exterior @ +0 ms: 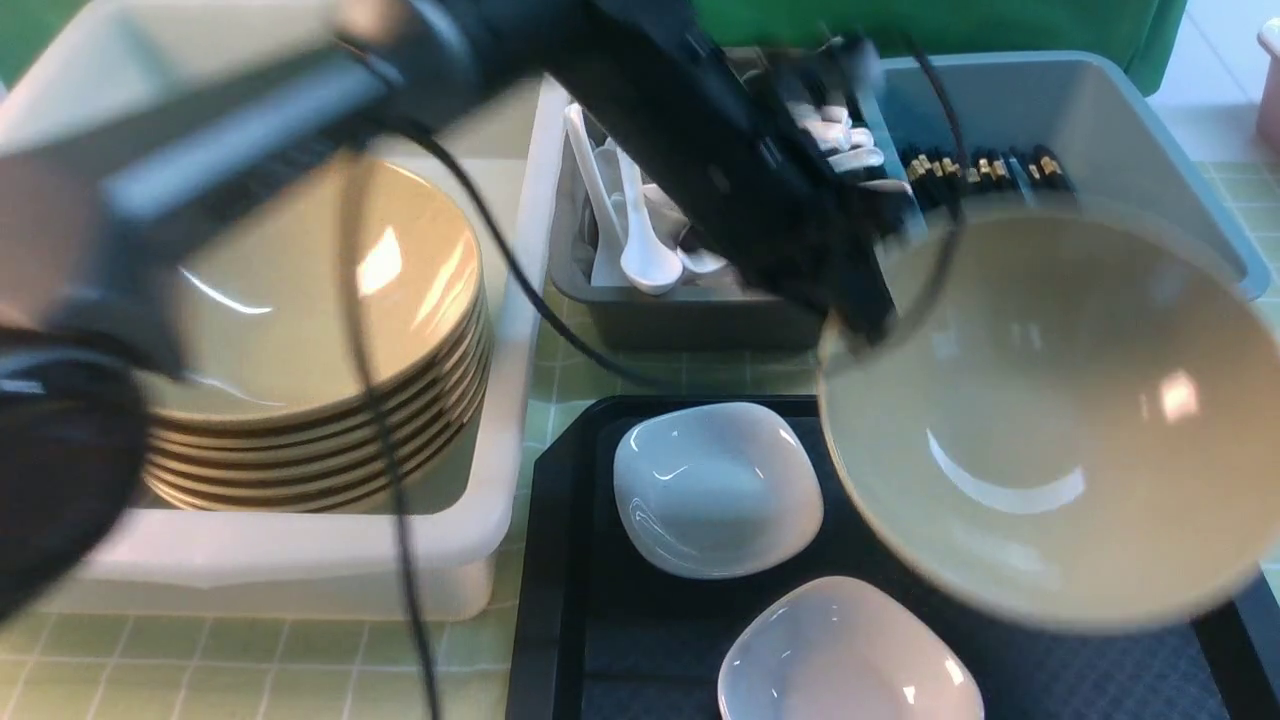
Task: On green table put chopsticks spoon bowls plates into blue grey white boxes.
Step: 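Place the tan bowl onto the bowl stack in the left bin with the left gripper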
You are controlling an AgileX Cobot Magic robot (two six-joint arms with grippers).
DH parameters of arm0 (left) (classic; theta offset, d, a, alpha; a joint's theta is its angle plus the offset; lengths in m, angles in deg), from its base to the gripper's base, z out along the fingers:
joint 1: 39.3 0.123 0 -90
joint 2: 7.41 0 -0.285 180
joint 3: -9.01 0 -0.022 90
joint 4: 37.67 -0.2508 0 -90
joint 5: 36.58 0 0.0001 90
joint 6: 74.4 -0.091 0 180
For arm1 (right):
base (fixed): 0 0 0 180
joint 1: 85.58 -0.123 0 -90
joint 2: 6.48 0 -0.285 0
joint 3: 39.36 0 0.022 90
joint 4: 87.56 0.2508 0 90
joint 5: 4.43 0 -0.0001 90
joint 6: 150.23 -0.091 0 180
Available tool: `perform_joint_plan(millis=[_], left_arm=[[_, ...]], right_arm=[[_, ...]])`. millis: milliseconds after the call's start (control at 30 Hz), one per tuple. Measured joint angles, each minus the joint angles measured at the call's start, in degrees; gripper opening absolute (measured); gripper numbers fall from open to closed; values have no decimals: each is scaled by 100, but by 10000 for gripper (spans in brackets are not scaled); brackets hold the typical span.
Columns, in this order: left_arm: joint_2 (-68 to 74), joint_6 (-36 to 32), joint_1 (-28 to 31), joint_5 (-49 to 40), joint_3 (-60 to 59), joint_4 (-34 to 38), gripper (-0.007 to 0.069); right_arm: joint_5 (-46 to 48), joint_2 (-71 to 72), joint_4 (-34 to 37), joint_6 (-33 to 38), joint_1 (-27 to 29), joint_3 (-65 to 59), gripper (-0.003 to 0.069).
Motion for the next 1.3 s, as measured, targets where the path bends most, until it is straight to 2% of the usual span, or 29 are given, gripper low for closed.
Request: perform_joint_plan(millis=[67, 167, 233, 300, 333, 433, 500, 533, 567, 600, 700, 867, 1000, 1133, 1300], left_arm=[[-210, 11, 165, -9, 0, 0, 16], [-1018, 89, 846, -28, -193, 35, 16], [-1650, 130, 1376, -12, -675, 92, 16], [-2014, 129, 1643, -7, -1055, 106, 16], [-2490, 129, 2178, -24, -1645, 112, 16], [-3241, 123, 3215, -159, -2686, 184, 16], [-3627, 42, 4195, -193, -3368, 421, 16], [-3655, 27, 4286, -187, -3470, 479, 16], [-3806, -63, 4979, -148, -3773, 712, 16], [-3879, -113, 5364, -101, -3936, 880, 16], [-3910, -171, 6086, 81, -4168, 1087, 16], [-3661, 63, 6197, 113, -4214, 628, 16], [-3377, 399, 5931, 66, -4233, 5, 16], [-3336, 653, 5716, 143, -4233, -287, 16], [-3336, 1380, 5342, 381, -4233, -955, 16]], right_arm=[[-89, -6, 189, 185, 0, 0, 27], [-375, -10, 780, 611, 0, 0, 27], [-553, -20, 945, 759, 0, 0, 27], [-614, -43, 984, 825, 0, 0, 28], [-657, -131, 1012, 876, 0, 0, 29], [-670, -349, 1072, 881, 0, 0, 33], [-675, -549, 1158, 881, 0, 0, 36], [-681, -549, 1166, 881, 0, 0, 36], [-678, -668, 1211, 883, -7, 0, 36], [-678, -730, 1231, 883, -25, 0, 36], [-708, -858, 1244, 889, -200, 0, 38], [-718, -921, 1264, 1057, -487, 0, 40], [-724, -921, 1268, 1160, -610, 0, 47], [-742, -921, 1268, 1160, -622, 0, 54], [-759, -921, 1268, 1165, -622, 0, 58]])
